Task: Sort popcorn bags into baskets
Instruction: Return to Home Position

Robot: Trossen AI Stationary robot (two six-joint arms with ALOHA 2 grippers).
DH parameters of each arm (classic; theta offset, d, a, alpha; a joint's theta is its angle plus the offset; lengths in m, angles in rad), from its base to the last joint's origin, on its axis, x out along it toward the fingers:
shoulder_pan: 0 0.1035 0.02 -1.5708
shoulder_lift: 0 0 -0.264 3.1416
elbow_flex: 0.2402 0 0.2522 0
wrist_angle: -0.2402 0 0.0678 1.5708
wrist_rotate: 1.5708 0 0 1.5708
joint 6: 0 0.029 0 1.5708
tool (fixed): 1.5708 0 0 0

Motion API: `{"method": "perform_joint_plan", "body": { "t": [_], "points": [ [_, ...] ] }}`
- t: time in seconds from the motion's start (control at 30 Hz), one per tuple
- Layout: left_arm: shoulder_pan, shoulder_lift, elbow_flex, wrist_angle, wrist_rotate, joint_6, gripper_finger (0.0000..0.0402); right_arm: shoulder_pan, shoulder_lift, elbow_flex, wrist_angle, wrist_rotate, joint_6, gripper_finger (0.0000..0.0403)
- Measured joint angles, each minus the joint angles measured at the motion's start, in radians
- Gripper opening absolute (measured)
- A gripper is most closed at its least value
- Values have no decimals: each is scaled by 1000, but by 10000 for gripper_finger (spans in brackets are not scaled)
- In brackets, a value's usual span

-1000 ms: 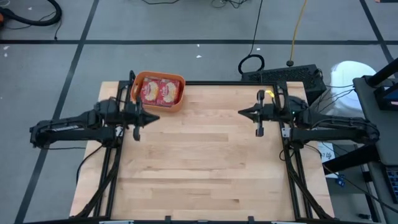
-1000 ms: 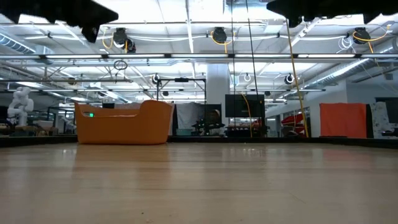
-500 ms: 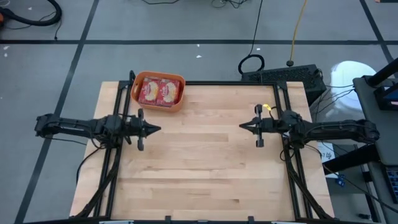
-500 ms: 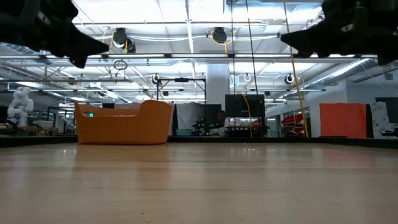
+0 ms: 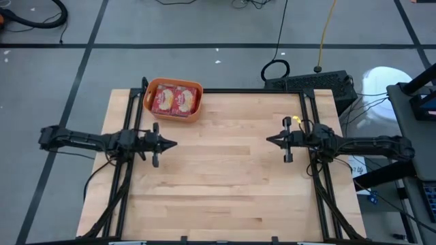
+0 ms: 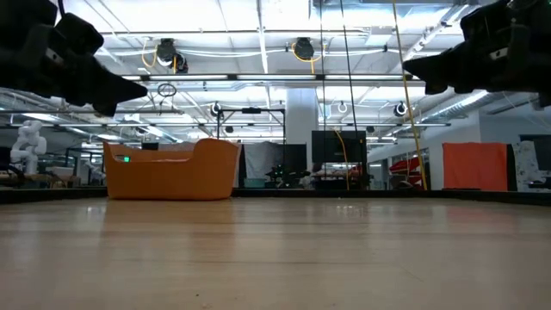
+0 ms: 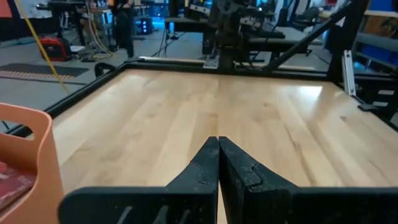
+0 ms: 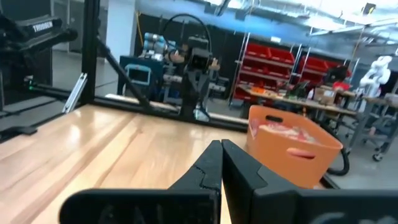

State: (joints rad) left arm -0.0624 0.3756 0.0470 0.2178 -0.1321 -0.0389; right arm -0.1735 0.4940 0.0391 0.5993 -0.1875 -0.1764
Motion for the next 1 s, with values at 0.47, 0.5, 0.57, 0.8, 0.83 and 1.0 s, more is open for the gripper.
{"method": "perform_joint_plan", "body": {
  "t": [0.47,0.5,0.57,0.8,0.83,1.0],
  "points": [
    [3,-172,-37,-74,-4,44,1,-34,-128,-3,-200,-79,-7,0],
    [3,-187,-38,-76,-7,57,1,-36,-135,-3,-201,-80,-12,0],
    [3,-223,-37,-77,-12,78,1,-37,-152,-3,-205,-79,-25,0],
    [3,-376,-36,-180,-11,92,1,-37,-193,-4,-262,-76,-30,0],
    [4,-374,-34,-171,-9,103,1,-37,-199,-4,-271,-78,-30,0],
    [23,-373,-36,-185,17,105,1,-37,-231,-5,-295,-72,-31,0]
  ]
}}
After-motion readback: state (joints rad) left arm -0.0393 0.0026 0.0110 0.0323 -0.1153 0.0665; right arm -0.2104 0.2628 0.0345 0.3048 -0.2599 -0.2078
